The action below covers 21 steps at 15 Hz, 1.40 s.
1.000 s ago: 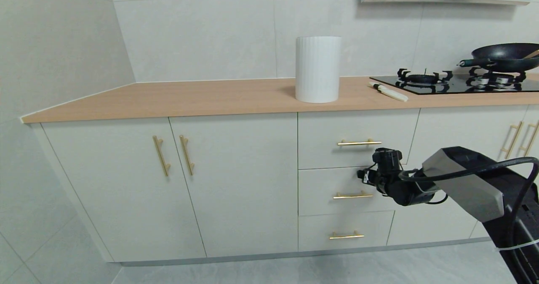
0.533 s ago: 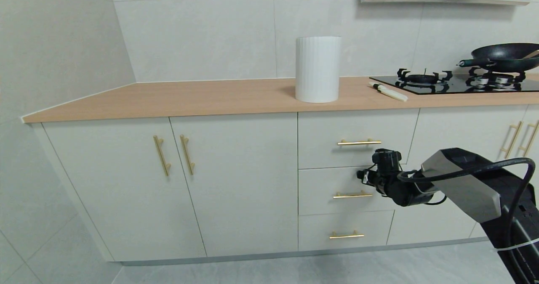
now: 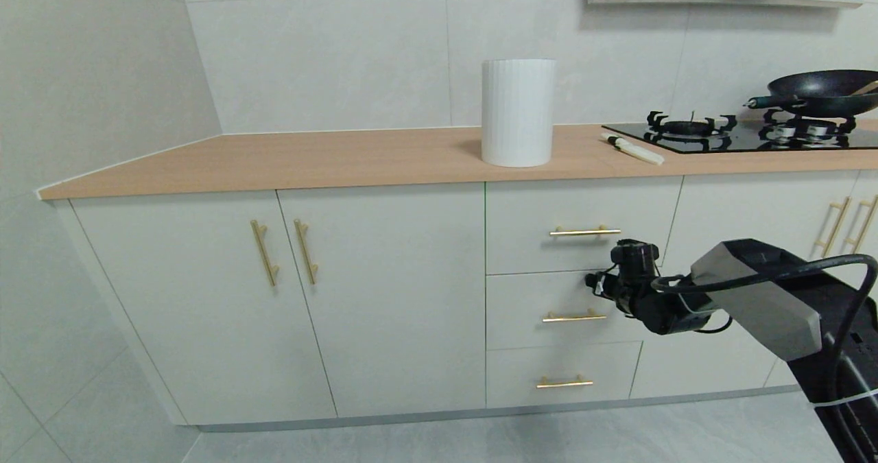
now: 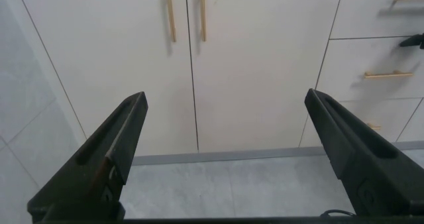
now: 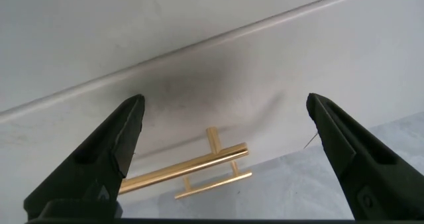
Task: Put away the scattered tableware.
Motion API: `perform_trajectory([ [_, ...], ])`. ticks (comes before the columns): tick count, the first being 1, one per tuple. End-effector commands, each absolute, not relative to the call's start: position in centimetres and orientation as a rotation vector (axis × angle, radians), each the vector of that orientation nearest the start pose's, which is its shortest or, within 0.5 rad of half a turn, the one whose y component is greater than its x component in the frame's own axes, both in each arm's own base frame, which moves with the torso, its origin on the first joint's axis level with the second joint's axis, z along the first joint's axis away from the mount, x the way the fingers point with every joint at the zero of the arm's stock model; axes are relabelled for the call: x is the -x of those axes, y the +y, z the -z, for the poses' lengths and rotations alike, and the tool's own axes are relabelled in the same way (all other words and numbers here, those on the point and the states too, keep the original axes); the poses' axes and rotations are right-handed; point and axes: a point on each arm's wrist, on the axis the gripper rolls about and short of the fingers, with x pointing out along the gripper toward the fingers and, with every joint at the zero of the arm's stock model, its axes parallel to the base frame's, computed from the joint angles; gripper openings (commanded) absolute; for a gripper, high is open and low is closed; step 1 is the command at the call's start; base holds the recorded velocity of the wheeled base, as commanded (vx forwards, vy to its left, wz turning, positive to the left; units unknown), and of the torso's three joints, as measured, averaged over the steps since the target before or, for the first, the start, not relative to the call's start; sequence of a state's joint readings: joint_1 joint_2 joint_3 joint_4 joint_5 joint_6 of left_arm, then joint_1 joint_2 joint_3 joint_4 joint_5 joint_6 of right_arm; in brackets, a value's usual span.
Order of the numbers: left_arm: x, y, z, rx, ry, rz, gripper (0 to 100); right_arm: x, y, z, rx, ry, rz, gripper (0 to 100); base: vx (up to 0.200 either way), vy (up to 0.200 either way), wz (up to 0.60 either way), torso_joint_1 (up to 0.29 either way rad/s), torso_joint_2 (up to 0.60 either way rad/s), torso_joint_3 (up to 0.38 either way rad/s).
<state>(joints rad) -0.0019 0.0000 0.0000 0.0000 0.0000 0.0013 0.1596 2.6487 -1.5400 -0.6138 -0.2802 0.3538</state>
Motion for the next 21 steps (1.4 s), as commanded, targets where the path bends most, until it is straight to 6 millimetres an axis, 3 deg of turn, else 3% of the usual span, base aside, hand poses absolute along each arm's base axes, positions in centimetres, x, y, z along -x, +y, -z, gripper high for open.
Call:
perform_trajectory([
  [1, 2.3, 0.0, -7.5, -0.002, 0.002, 0.003, 100, -46.6, 7.5, -0.6, -0.235, 0.481, 0.186, 100, 0.0, 0.0, 0.0, 0.0, 0.0, 0.0],
  [4, 2.3, 0.0, -7.5, -0.002, 0.0, 0.002, 100, -40.8, 8.1, -4.6, -0.22, 0.499, 0.157, 100, 0.0, 0.0, 0.0, 0.0, 0.0, 0.0],
  [8, 2.3, 0.0, -7.5, 0.0, 0.0, 0.002, 100, -30.9, 5.9, -12.2, -0.236, 0.364, 0.162, 100, 0.0, 0.0, 0.0, 0.0, 0.0, 0.0],
  [10, 2.3, 0.0, -7.5, -0.002, 0.0, 0.002, 100, -27.3, 5.0, -13.9, -0.2, 0.307, 0.23, 100, 0.0, 0.0, 0.0, 0.0, 0.0, 0.0],
  [13, 2.3, 0.0, -7.5, 0.0, 0.0, 0.002, 100, -19.1, 2.0, -18.3, -0.151, 0.096, 0.319, 100, 0.0, 0.0, 0.0, 0.0, 0.0, 0.0],
  [14, 2.3, 0.0, -7.5, -0.002, 0.0, 0.002, 100, -14.6, 0.5, -20.2, -0.123, -0.022, 0.348, 100, 0.0, 0.0, 0.0, 0.0, 0.0, 0.0],
  [18, 2.3, 0.0, -7.5, 0.0, 0.0, 0.002, 100, -4.5, -0.6, -20.5, -0.021, -0.148, 0.35, 100, 0.0, 0.0, 0.0, 0.0, 0.0, 0.0],
  [21, 2.3, 0.0, -7.5, -0.002, 0.0, 0.003, 100, 1.9, -0.9, -17.7, 0.045, -0.13, 0.296, 100, 0.0, 0.0, 0.0, 0.0, 0.0, 0.0],
])
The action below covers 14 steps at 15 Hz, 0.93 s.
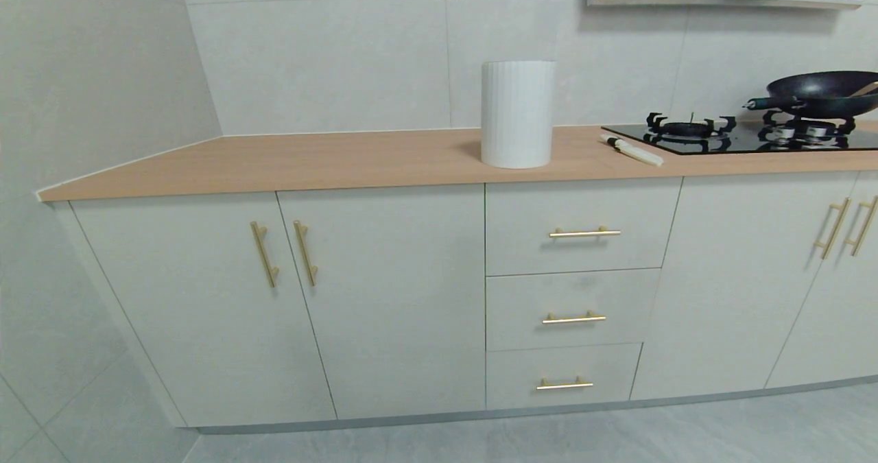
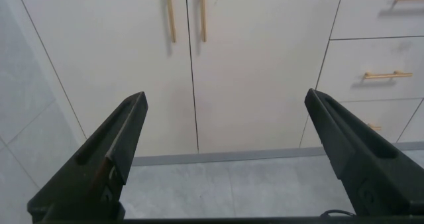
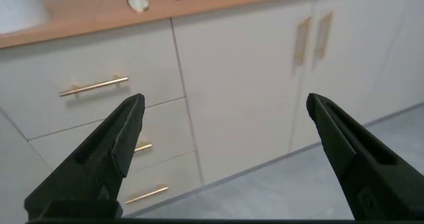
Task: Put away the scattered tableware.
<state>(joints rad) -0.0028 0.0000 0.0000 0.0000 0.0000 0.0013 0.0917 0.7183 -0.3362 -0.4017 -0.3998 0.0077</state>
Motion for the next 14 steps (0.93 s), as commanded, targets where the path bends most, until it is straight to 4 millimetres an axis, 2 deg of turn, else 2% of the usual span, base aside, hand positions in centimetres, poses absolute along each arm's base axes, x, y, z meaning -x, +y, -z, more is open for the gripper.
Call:
perform_trajectory([
  [1, 2.3, 0.0, -7.5, -0.002, 0.0, 0.003, 100, 3.0, -1.0, -17.2, 0.051, -0.125, 0.296, 100, 0.0, 0.0, 0.0, 0.0, 0.0, 0.0],
  [2, 2.3, 0.0, -7.5, -0.002, 0.0, 0.003, 100, 4.6, -1.1, -16.6, 0.054, -0.123, 0.301, 100, 0.0, 0.0, 0.0, 0.0, 0.0, 0.0],
  [3, 2.3, 0.0, -7.5, -0.002, 0.0, 0.003, 100, 5.3, -1.1, -16.2, 0.054, -0.123, 0.309, 100, 0.0, 0.0, 0.0, 0.0, 0.0, 0.0],
  [6, 2.3, 0.0, -7.5, -0.002, 0.0, 0.003, 100, 6.2, -0.8, -14.7, 0.056, -0.146, 0.379, 100, 0.0, 0.0, 0.0, 0.0, 0.0, 0.0],
  [8, 2.3, 0.0, -7.5, -0.002, 0.0, 0.003, 100, 5.6, -0.8, -13.7, 0.053, -0.108, 0.378, 100, 0.0, 0.0, 0.0, 0.0, 0.0, 0.0],
  [9, 2.3, 0.0, -7.5, 0.0, 0.002, 0.002, 100, 4.4, -0.7, -12.0, 0.002, -0.076, 0.303, 100, 0.0, 0.0, 0.0, 0.0, 0.0, 0.0],
  [12, 2.3, 0.0, -7.5, -0.002, 0.0, 0.002, 100, 2.4, -0.1, -8.9, 0.013, -0.104, 0.048, 100, 0.0, 0.0, 0.0, 0.0, 0.0, 0.0],
  [14, 2.3, 0.0, -7.5, -0.002, 0.0, 0.002, 100, 2.3, 0.1, -8.1, 0.028, -0.05, -0.03, 100, 0.0, 0.0, 0.0, 0.0, 0.0, 0.0],
])
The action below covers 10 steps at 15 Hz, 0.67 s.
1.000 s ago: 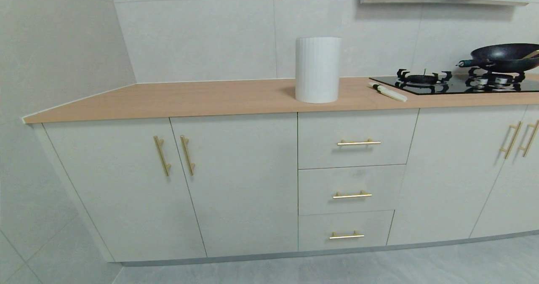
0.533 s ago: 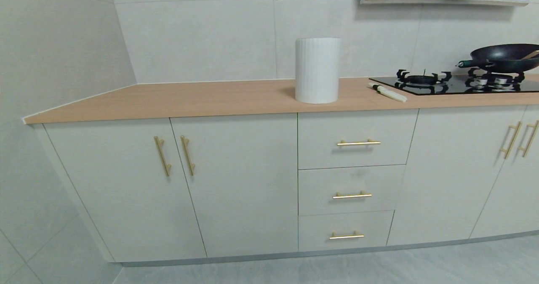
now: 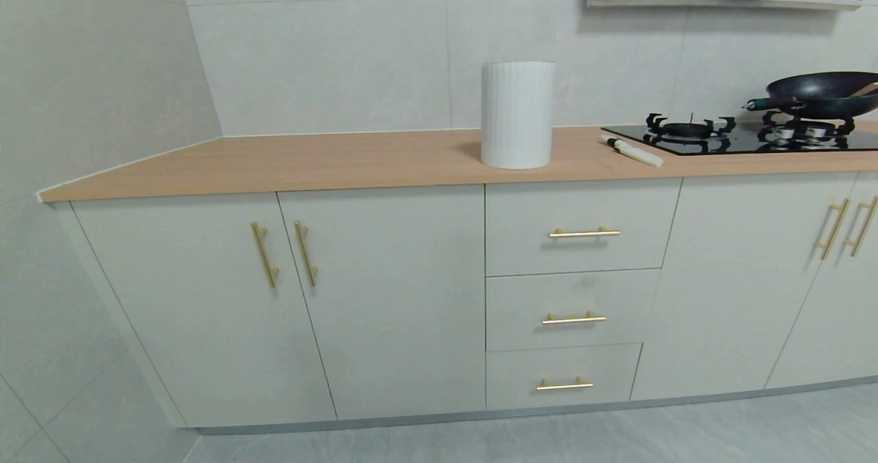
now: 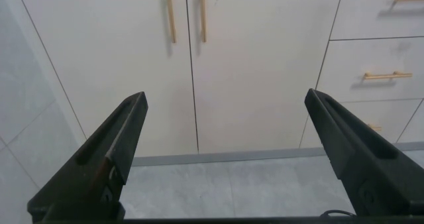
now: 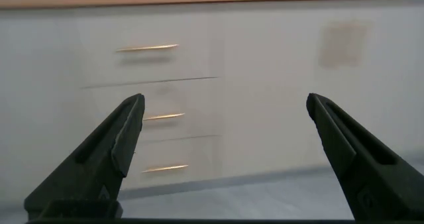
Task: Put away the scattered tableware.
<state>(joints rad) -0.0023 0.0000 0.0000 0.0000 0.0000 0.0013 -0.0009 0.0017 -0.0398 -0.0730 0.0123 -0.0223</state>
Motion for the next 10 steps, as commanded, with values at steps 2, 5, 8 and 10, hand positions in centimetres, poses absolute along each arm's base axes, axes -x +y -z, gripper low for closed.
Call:
perform_trajectory([
  [2, 2.28, 0.01, -7.55, 0.0, 0.0, 0.003, 100, 2.28, 0.09, -8.02, 0.028, -0.045, -0.036, 100, 0.0, 0.0, 0.0, 0.0, 0.0, 0.0],
  [5, 2.28, 0.01, -7.55, 0.0, 0.0, 0.003, 100, 2.27, 0.07, -7.55, 0.032, 0.001, -0.029, 100, 0.0, 0.0, 0.0, 0.0, 0.0, 0.0],
  [8, 2.28, 0.01, -7.55, 0.0, 0.0, 0.003, 100, 2.27, 0.01, -7.57, 0.028, 0.0, -0.005, 100, 0.0, 0.0, 0.0, 0.0, 0.0, 0.0],
  [10, 2.28, 0.0, -7.55, -0.003, 0.0, 0.002, 100, 2.27, 0.01, -7.57, 0.028, 0.0, -0.005, 100, 0.0, 0.0, 0.0, 0.0, 0.0, 0.0],
])
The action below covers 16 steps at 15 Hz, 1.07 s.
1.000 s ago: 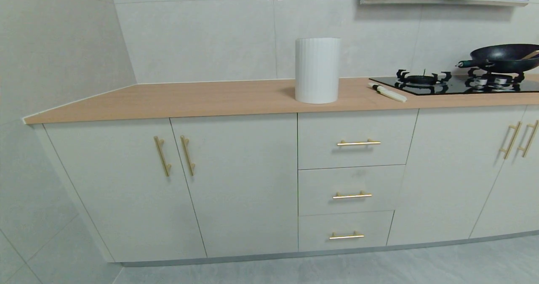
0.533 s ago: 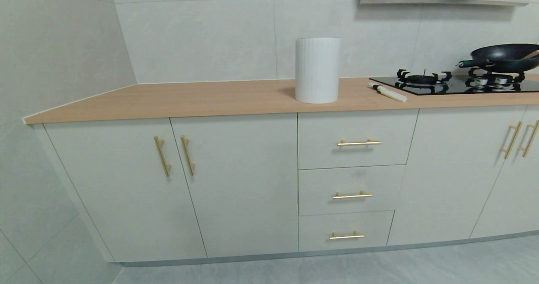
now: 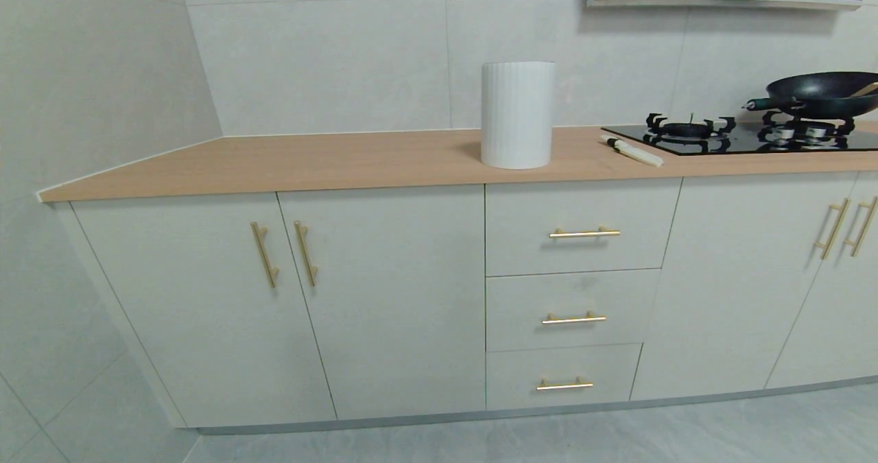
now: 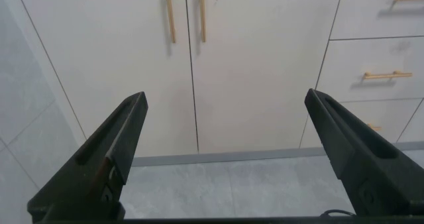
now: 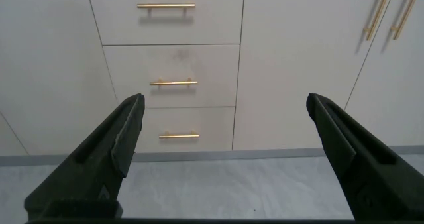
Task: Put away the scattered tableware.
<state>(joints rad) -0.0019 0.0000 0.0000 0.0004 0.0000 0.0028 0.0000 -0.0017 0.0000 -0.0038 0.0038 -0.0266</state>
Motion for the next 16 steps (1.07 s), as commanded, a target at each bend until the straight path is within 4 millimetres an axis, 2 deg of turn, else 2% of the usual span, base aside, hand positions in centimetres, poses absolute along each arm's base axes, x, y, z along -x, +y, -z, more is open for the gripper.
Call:
perform_trajectory([
  [1, 2.28, 0.01, -7.55, 0.0, 0.0, 0.003, 100, 2.27, 0.01, -7.57, 0.025, 0.0, -0.005, 100, 0.0, 0.0, 0.0, 0.0, 0.0, 0.0],
  [5, 2.28, 0.01, -7.53, -0.008, 0.002, 0.003, 100, 2.27, 0.01, -7.57, 0.014, 0.0, -0.005, 100, 0.0, 0.0, 0.0, 0.0, 0.0, 0.0],
  [16, 2.28, 0.01, -7.53, -0.006, 0.002, 0.003, 100, 2.27, 0.02, -7.57, 0.014, 0.0, -0.008, 100, 0.2, 0.0, 0.0, 0.004, 0.0, 0.001],
])
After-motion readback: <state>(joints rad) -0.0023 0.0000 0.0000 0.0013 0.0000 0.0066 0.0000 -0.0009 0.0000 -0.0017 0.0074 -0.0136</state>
